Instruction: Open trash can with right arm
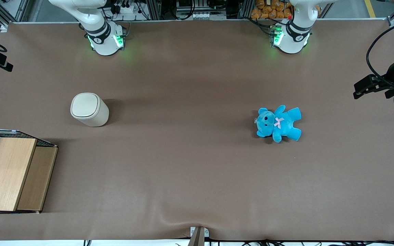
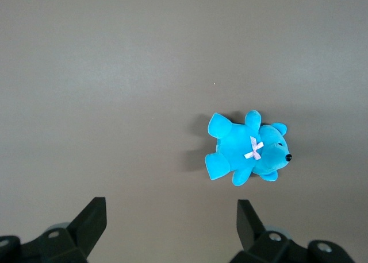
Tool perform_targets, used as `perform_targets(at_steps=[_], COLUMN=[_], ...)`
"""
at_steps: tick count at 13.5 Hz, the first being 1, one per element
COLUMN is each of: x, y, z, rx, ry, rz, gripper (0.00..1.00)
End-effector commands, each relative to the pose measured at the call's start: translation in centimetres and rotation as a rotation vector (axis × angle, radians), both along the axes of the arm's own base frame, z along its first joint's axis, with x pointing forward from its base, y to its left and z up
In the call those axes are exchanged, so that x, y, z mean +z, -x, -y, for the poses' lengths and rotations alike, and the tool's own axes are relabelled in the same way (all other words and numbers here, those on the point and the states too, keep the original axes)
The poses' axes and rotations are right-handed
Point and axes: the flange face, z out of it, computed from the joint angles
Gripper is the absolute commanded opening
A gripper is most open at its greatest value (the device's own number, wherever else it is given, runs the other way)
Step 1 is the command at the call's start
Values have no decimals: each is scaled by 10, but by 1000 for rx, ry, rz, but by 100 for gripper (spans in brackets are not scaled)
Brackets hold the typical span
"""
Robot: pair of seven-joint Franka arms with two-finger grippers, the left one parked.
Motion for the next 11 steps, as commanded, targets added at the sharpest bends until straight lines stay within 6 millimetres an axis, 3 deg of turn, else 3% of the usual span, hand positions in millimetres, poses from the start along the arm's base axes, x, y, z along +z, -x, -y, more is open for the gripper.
perform_targets(at_steps=[1,11], x=[7,7], y=[0,2], z=[-1,0], rx=[-5,19], ry=[-5,-5], rz=[12,-6], gripper=[100,100])
